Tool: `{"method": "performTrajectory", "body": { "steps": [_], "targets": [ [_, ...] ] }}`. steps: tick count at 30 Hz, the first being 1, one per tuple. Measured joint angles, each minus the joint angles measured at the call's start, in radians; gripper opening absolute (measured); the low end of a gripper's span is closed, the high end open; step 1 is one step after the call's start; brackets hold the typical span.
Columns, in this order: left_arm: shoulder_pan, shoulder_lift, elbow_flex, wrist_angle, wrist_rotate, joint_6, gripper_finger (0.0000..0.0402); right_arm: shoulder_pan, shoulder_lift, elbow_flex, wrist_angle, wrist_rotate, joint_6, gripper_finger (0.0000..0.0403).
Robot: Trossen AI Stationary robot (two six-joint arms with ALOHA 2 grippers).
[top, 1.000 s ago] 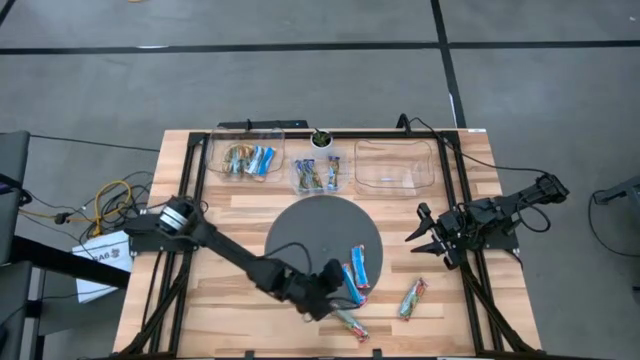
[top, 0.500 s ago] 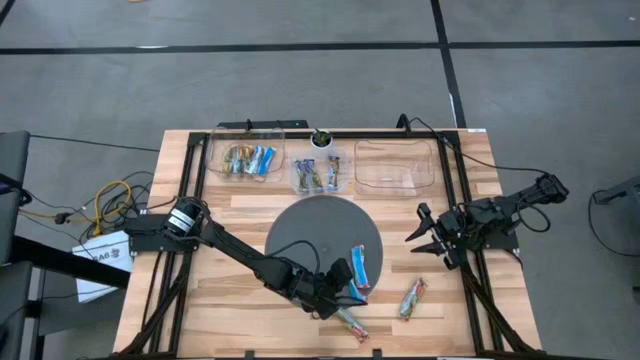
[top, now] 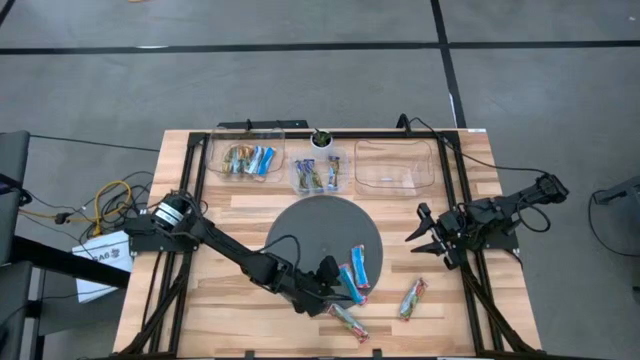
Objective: Pick and place Granola Bars by type
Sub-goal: Put the red granola bar into the right transparent bin
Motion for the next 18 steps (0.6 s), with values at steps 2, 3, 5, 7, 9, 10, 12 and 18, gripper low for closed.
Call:
{"method": "performTrajectory", "body": {
  "steps": [2, 3, 5, 7, 9, 10, 12, 18],
  "targets": [
    [0.008, -0.015, -0.035, 0.046, 0.001, 0.022, 0.0154, 0.000, 0.000, 0.000, 0.000, 0.000, 0.000, 0.0137],
    [0.011, -0.030, -0.057, 0.057, 0.000, 0.033, 0.0154, 0.000, 0.000, 0.000, 0.000, 0.000, 0.000, 0.0137],
    [0.015, -0.058, -0.096, 0.071, -0.012, 0.035, 0.0154, 0.000, 0.000, 0.000, 0.000, 0.000, 0.000, 0.0137],
    [0.017, -0.093, -0.133, 0.072, -0.044, 0.026, 0.0154, 0.000, 0.000, 0.000, 0.001, 0.000, 0.000, 0.0138],
    [0.016, -0.142, -0.174, 0.065, -0.092, 0.001, 0.0154, 0.000, 0.000, 0.000, 0.000, 0.000, 0.000, 0.0139],
    [0.016, -0.166, -0.195, 0.066, -0.107, -0.016, 0.0154, 0.000, 0.000, 0.000, 0.001, 0.000, 0.000, 0.0139],
    [0.016, -0.234, -0.254, 0.039, -0.116, -0.062, 0.0154, 0.000, 0.000, 0.000, 0.000, 0.000, 0.000, 0.0138],
    [0.047, -0.436, -0.449, 0.026, -0.023, -0.268, 0.0154, 0.000, 0.000, 0.000, 0.002, 0.001, 0.000, 0.0138]
  ]
}}
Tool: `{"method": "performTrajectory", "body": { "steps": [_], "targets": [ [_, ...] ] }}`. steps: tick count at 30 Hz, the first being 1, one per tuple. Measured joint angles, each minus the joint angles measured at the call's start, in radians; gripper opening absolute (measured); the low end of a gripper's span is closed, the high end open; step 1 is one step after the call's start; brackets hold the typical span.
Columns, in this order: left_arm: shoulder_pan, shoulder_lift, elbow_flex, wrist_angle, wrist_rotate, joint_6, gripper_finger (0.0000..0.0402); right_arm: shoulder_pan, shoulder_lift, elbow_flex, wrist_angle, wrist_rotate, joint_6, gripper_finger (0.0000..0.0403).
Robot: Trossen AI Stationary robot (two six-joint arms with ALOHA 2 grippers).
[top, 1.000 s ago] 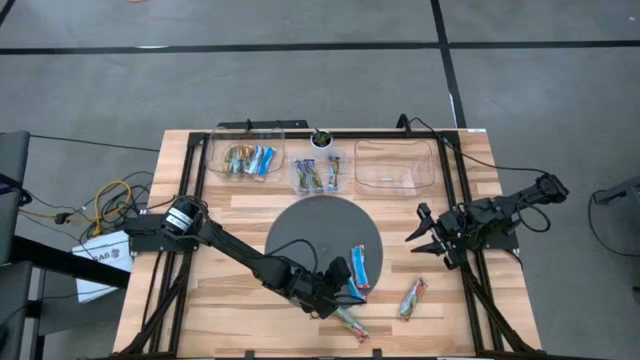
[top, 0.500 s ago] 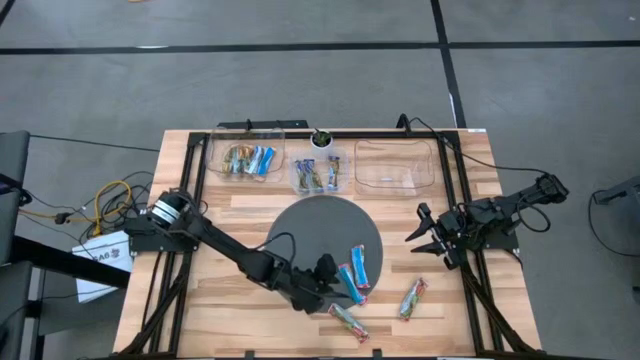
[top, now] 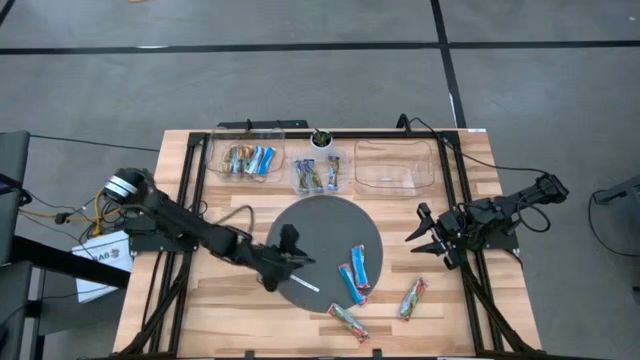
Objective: Pick and place Granola Bars by type
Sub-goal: Put the red granola bar into the right transparent bin
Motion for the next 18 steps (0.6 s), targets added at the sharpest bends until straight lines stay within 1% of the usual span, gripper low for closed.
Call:
{"method": "performTrajectory", "body": {
  "steps": [3, 8, 12, 15, 18],
  "targets": [
    [0.010, -0.114, -0.109, 0.003, 0.036, -0.083, 0.0154, 0.000, 0.000, 0.000, 0.001, 0.001, 0.000, 0.0139],
    [0.026, -0.315, -0.284, 0.005, 0.023, -0.163, 0.0154, 0.000, 0.000, 0.000, 0.002, 0.001, 0.000, 0.0137],
    [0.052, -0.485, -0.395, -0.005, 0.023, -0.199, 0.0154, 0.000, 0.000, 0.000, 0.003, 0.001, 0.000, 0.0138],
    [0.060, -0.604, -0.472, -0.001, 0.049, -0.318, 0.0154, 0.000, 0.000, 0.000, 0.004, 0.001, 0.000, 0.0139],
    [0.060, -0.716, -0.538, 0.006, 0.057, -0.378, 0.0154, 0.000, 0.000, 0.000, 0.004, 0.001, 0.000, 0.0137]
  ]
}}
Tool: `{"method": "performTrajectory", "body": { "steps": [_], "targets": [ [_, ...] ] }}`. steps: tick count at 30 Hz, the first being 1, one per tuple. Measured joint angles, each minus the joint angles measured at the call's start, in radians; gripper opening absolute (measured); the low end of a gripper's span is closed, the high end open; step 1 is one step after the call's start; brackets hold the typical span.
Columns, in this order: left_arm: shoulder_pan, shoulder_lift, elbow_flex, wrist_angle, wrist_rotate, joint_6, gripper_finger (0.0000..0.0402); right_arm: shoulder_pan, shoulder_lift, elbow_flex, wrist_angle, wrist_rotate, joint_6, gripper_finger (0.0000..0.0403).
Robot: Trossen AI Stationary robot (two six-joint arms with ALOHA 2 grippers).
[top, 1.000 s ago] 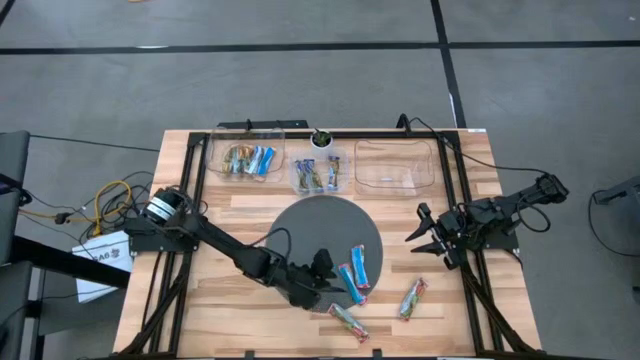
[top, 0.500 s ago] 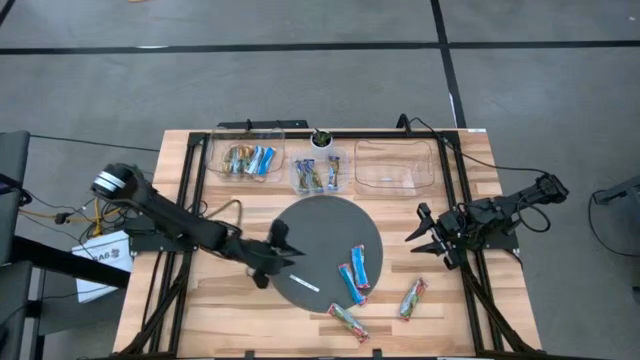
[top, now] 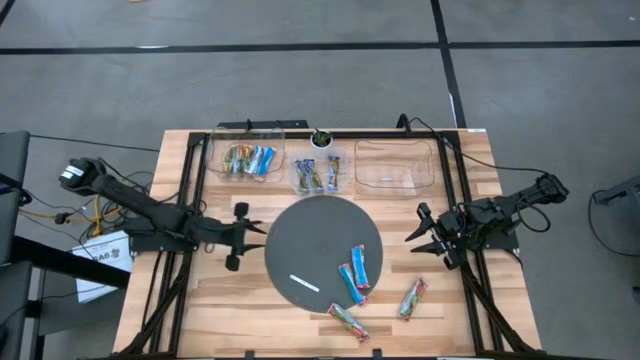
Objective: Pick and place Granola Bars by type
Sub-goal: Put the red granola bar into the right transparent bin
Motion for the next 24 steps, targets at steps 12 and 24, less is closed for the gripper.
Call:
{"method": "performTrajectory", "body": {
  "steps": [12, 24],
  "targets": [
    [0.000, -0.238, -0.151, 0.136, 0.163, -0.024, 0.0154, 0.000, 0.000, 0.000, 0.000, 0.000, 0.000, 0.0137],
    [0.002, -0.417, -0.210, 0.176, 0.262, 0.017, 0.0154, 0.000, 0.000, 0.000, 0.000, -0.001, 0.000, 0.0137]
  ]
}}
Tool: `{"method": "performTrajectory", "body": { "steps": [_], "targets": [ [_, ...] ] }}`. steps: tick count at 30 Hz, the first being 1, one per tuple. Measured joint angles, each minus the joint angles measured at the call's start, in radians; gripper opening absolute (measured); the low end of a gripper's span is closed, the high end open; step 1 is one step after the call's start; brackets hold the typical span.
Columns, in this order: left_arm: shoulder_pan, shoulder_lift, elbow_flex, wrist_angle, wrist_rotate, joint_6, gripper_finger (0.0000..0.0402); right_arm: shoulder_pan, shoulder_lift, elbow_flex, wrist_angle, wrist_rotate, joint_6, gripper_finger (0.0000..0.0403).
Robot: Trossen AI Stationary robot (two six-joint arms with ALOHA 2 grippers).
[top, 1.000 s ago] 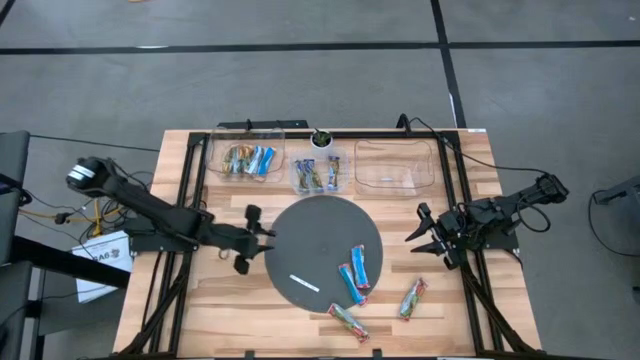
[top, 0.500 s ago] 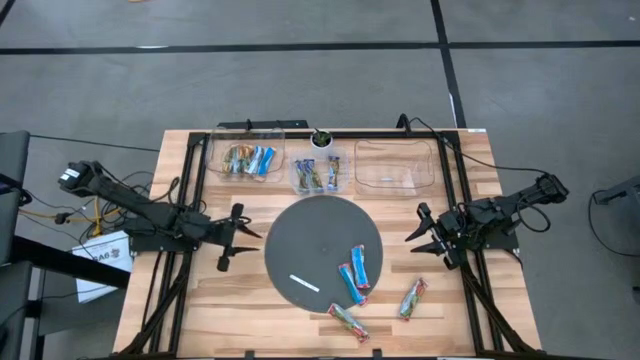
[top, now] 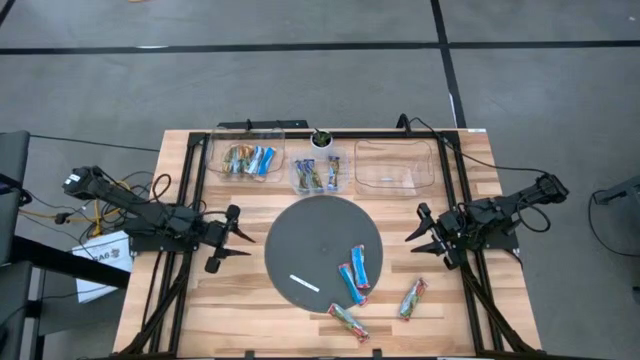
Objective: Pick and place Granola Bars by type
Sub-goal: Put the red granola bar into the right transparent bin
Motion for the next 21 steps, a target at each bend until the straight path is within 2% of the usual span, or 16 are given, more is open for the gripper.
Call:
{"method": "performTrajectory", "body": {
  "steps": [7, 12, 21],
  "targets": [
    [0.057, -0.228, 0.000, -0.271, -0.015, 0.025, 0.0154, 0.000, 0.000, 0.000, 0.000, 0.000, 0.000, 0.0139],
    [0.109, -0.327, 0.000, -0.279, 0.050, 0.009, 0.0154, 0.000, 0.000, 0.000, 0.000, 0.000, 0.000, 0.0137],
    [0.168, -0.411, 0.000, -0.280, 0.049, 0.000, 0.0154, 0.000, 0.000, 0.000, 0.000, 0.000, 0.000, 0.0137]
  ]
}}
